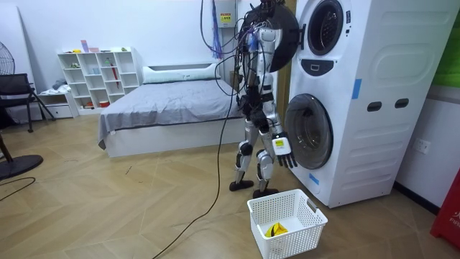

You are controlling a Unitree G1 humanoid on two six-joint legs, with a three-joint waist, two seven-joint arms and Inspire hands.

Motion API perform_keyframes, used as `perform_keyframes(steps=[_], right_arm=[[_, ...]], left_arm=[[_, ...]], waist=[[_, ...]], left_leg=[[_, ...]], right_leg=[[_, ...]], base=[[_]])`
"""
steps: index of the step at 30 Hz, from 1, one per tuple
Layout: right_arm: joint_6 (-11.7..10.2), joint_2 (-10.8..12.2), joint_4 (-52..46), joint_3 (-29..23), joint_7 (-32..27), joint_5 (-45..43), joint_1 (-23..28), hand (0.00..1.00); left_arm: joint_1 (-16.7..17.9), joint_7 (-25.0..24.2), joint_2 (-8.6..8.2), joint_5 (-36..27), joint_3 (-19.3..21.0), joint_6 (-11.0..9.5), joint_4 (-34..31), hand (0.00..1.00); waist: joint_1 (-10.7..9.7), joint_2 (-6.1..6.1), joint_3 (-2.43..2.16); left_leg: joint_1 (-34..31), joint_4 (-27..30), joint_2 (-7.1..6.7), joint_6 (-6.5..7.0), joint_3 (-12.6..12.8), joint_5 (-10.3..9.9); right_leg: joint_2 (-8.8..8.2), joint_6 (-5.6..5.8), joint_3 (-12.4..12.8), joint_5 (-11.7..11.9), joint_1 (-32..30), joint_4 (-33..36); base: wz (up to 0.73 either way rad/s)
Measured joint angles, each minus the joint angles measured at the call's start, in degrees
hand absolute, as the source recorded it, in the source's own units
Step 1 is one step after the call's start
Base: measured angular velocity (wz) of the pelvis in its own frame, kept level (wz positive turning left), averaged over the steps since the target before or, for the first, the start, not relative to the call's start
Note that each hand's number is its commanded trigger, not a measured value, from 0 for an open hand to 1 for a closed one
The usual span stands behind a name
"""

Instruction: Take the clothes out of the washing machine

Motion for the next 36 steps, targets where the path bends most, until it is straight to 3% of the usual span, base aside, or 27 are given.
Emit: perform_keyframes(steps=[5, 8, 11, 15, 24, 36], right_arm=[[1.4, 0.4, 0.5, 1.4, 1.1, -4.3, 0.0, 0.0], [1.9, 0.7, 0.8, 1.6, 1.1, -5.0, 0.0, 0.0], [2.0, 1.6, 0.7, 1.6, 1.2, -7.0, 0.0, 0.0], [2.4, 2.6, 0.6, 1.7, 2.2, -10.3, 0.0, 0.0], [2.4, 2.7, 0.6, 1.6, 2.9, -11.1, 0.7, 0.0], [2.3, 2.7, 0.6, 0.8, 3.1, -11.9, 1.5, 0.0]], left_arm=[[0.4, 0.2, -0.42, 1.2, 1.3, 0.0, 0.1, 0.0], [1.2, 0.2, -0.49, 1.4, 3.6, 0.1, 0.1, 0.0], [1.4, 0.4, -0.6, 2.3, 5.8, 0.1, 0.1, 0.0], [1.8, 0.7, -1.05, 4.7, 7.3, 0.1, 0.1, 0.0], [2.4, 0.8, -1.06, 6.1, 7.4, 0.0, 0.0, 0.0], [3.3, 0.7, -1.4, 5.5, 10.7, 0.1, 0.3, 0.0]], waist=[[2.8, -1.06, -0.29], [3.2, -1.47, -0.1], [4.2, -2.25, 0.23], [4.5, -3.05, -0.06], [4.8, -3.08, -0.17], [5.6, -2.86, -0.02]], left_leg=[[1.8, -0.3, 0.54, -0.34, -1.9, -0.3], [2.8, -0.4, 0.58, -0.36, -3.2, -0.4], [3.2, -0.4, 0.61, -0.33, -3.3, -0.5], [3.4, -0.4, 0.55, -0.3, -3.9, -0.5], [5.7, -0.4, 0.66, 0.27, -6.2, -0.9], [7.2, -1.3, 0.97, 0.5, -6.2, -1.1]], right_leg=[[-0.19, -0.21, -2.3, -0.2, 3.3, -1.7], [-0.27, -0.58, -3.1, -0.4, 4.5, -1.8], [-0.38, -0.1, -3.5, -0.9, 4.9, -1.8], [-0.8, -0.18, -4.6, -1.0, 5.3, -1.8], [-1.52, -0.07, -6.7, -1.6, 8.2, -1.8], [-1.22, 0.18, -6.9, -1.5, 9.9, -3.2]], base=[[0.25], [0.16], [0.07], [0.08], [0.11], [0.01]])
